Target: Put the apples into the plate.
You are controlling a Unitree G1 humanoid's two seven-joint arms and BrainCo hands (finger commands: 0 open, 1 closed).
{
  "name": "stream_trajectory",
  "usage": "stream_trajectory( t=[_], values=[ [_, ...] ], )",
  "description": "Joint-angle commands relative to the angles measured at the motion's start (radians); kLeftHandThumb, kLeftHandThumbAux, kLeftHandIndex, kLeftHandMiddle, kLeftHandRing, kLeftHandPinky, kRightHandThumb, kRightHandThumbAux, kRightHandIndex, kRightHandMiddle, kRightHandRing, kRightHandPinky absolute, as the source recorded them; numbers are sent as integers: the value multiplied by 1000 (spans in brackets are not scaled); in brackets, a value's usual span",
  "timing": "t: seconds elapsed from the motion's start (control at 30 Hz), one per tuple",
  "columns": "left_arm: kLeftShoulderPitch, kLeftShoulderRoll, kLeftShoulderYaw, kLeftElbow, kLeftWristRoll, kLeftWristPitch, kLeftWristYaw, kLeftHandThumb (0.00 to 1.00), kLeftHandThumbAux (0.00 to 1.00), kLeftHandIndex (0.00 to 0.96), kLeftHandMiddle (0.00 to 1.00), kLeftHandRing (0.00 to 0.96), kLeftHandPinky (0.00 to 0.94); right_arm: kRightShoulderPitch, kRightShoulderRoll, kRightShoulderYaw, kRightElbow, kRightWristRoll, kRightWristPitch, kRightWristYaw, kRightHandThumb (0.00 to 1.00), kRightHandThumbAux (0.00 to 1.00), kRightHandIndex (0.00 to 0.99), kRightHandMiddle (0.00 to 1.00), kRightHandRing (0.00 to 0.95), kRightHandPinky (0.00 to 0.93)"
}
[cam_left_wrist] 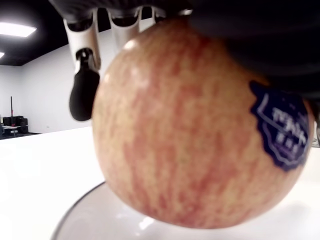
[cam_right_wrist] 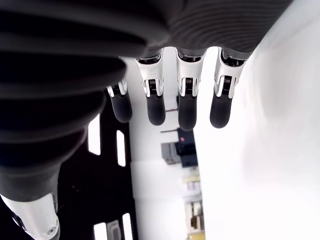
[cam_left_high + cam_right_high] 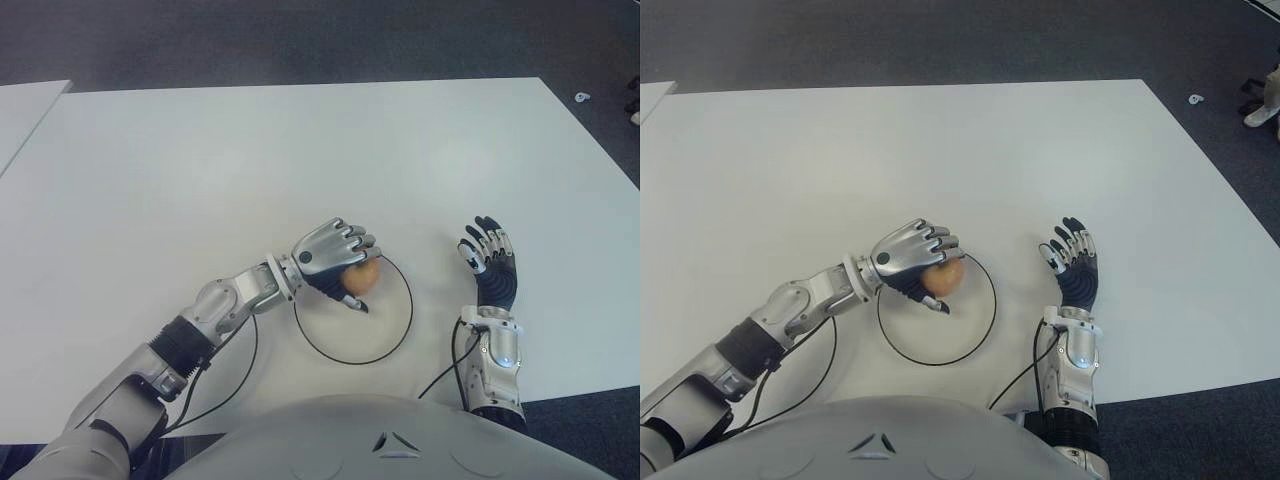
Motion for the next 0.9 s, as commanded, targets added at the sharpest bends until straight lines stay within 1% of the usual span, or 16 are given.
stream_trajectory(
  t=[0.03, 0.1, 0.27, 0.4, 0.73, 0.9],
  values=[
    [16, -10, -20, -4, -4, -22, 2, 721, 697, 445, 789, 759, 746, 73, 47, 26, 149, -19, 79, -7, 379, 684, 160, 180, 182, 244],
    [15, -10, -26, -3, -6, -35, 3, 721, 697, 445, 798, 766, 768, 75, 46, 30, 147, -22, 77, -4, 384, 680, 159, 183, 185, 245],
    [10, -9, -29, 2, -8, -57, 6, 721, 697, 445, 817, 783, 781, 78, 47, 32, 144, -23, 76, 1, 399, 674, 157, 195, 197, 254],
    [4, -12, -29, 17, -4, -71, 15, 720, 698, 444, 831, 798, 796, 81, 45, 33, 137, -15, 98, 10, 410, 677, 156, 200, 201, 254],
    [7, -15, -22, 18, -2, -76, 9, 719, 698, 444, 862, 827, 821, 82, 41, 36, 134, -26, 113, 3, 412, 685, 153, 194, 195, 242],
    [20, -12, -19, 13, -9, -76, 6, 721, 697, 444, 842, 809, 773, 82, 39, 38, 133, -30, 116, 2, 403, 687, 145, 180, 182, 232]
  ],
)
